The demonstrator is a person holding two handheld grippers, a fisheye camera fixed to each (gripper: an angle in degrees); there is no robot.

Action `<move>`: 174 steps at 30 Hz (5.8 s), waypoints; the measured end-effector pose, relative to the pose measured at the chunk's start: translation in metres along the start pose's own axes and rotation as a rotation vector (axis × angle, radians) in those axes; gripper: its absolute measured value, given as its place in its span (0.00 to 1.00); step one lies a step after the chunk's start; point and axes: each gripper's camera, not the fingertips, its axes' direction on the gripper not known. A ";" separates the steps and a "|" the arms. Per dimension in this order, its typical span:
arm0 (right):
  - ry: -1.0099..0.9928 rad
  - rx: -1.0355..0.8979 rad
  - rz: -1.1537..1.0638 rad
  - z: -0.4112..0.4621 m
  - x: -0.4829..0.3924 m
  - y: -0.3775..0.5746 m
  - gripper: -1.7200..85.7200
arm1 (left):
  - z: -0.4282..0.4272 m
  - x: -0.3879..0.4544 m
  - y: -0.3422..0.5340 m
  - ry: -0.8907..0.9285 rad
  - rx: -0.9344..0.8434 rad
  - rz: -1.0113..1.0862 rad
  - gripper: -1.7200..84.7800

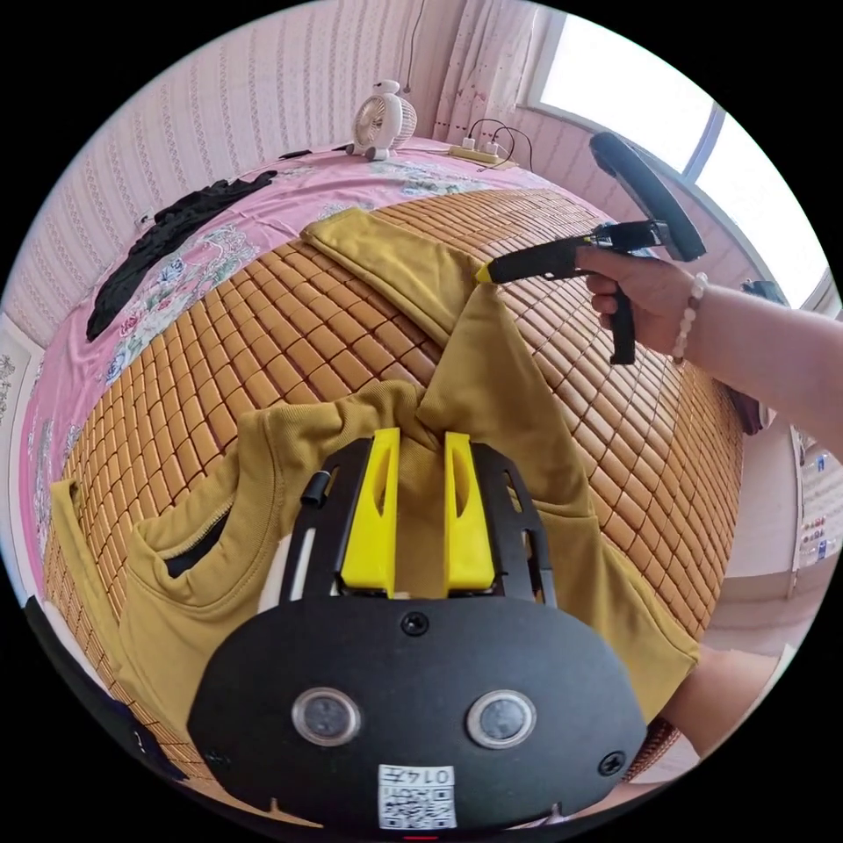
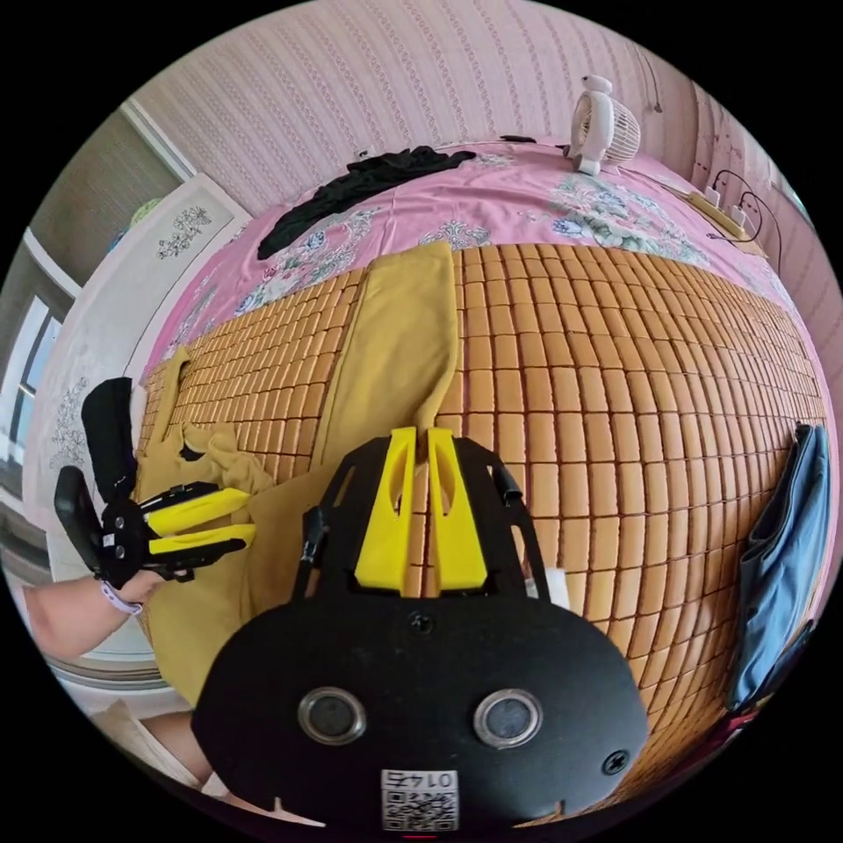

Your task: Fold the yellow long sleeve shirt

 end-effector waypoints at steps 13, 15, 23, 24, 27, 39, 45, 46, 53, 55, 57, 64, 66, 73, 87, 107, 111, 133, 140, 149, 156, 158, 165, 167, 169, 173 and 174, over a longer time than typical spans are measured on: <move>0.245 0.179 0.229 -0.220 -0.010 0.166 0.07 | 0.046 -0.006 -0.034 0.042 -0.021 0.018 0.11; 0.275 0.137 0.327 -0.222 0.018 0.181 0.08 | 0.049 -0.002 -0.042 0.020 -0.049 0.008 0.10; 0.424 -0.036 0.477 -0.195 0.097 0.219 0.17 | 0.059 0.045 -0.063 0.081 0.024 0.092 0.09; 0.418 -0.056 0.496 -0.190 0.102 0.220 0.17 | 0.068 0.052 -0.065 0.071 0.018 0.088 0.09; 0.378 -0.043 0.515 -0.185 0.111 0.224 0.16 | 0.099 0.066 -0.070 0.084 -0.078 0.075 0.08; -0.028 -0.102 0.610 -0.343 0.124 0.259 0.04 | 0.125 0.080 -0.081 0.076 -0.073 0.108 0.08; 0.381 -0.071 0.598 -0.356 0.147 0.259 0.05 | 0.132 0.091 -0.087 0.068 -0.074 0.123 0.08; 0.392 -0.094 0.570 -0.344 0.145 0.260 0.06 | 0.132 0.092 -0.087 0.067 -0.072 0.118 0.08; 0.466 -0.160 0.488 -0.271 0.154 0.262 0.15 | 0.135 0.096 -0.091 0.063 -0.068 0.102 0.08; 0.405 -0.158 0.536 -0.265 0.163 0.269 0.11 | 0.136 0.098 -0.091 0.062 -0.067 0.097 0.08; 0.307 -0.124 0.547 -0.268 0.164 0.278 0.09 | 0.137 0.101 -0.091 0.051 -0.059 0.109 0.08; 0.043 -0.020 0.716 -0.352 0.162 0.317 0.09 | 0.133 0.114 -0.093 0.022 -0.073 0.134 0.06; 0.133 0.124 0.813 -0.389 0.168 0.327 0.10 | 0.129 0.111 -0.097 0.029 -0.083 0.091 0.04; 0.266 0.021 0.758 -0.342 0.184 0.330 0.13 | 0.094 0.098 -0.111 -0.061 0.018 0.058 0.03; 0.065 0.045 0.866 -0.308 0.154 0.354 0.07 | 0.093 0.124 -0.126 0.039 -0.110 0.230 0.02; 0.355 -0.048 0.668 -0.126 0.182 0.306 0.04 | 0.043 0.055 -0.102 0.133 -0.081 0.011 0.02; 0.370 -0.043 0.640 -0.110 0.184 0.300 0.02 | 0.034 0.048 -0.088 0.172 -0.067 -0.038 0.04; -0.345 -0.181 -0.308 0.184 -0.165 0.055 0.03 | -0.274 -0.146 0.307 -0.095 0.133 -0.539 0.04; -0.418 -0.098 -0.630 0.325 -0.408 -0.105 0.17 | -0.322 -0.150 0.433 -0.084 0.159 -0.792 0.06; -0.107 -0.347 -0.603 0.532 -0.598 -0.119 0.17 | -0.348 -0.139 0.462 -0.084 0.077 -0.747 0.02; 0.112 -0.311 -0.806 0.591 -0.644 -0.103 0.07 | -0.383 -0.147 0.489 -0.068 0.092 -0.713 0.01; -0.001 -0.341 -0.912 0.586 -0.650 -0.102 0.05 | -0.394 -0.153 0.495 -0.031 0.079 -0.750 0.01; -0.848 -0.570 -1.368 0.491 -0.658 -0.089 0.05 | -0.465 -0.166 0.544 0.117 0.146 -0.843 0.01; -1.042 -0.621 -1.484 0.460 -0.670 -0.080 0.06 | -0.493 -0.164 0.564 0.098 0.164 -0.882 0.01; -1.058 -0.535 -1.463 0.457 -0.675 -0.075 0.08 | -0.522 -0.160 0.588 0.058 0.195 -0.939 0.01; -0.891 -0.541 -1.331 0.502 -0.678 -0.067 0.15 | -0.569 -0.153 0.650 -0.091 0.196 -1.097 0.02; -0.869 -0.550 -1.310 0.510 -0.675 -0.067 0.15 | -0.575 -0.152 0.665 -0.120 0.177 -1.122 0.03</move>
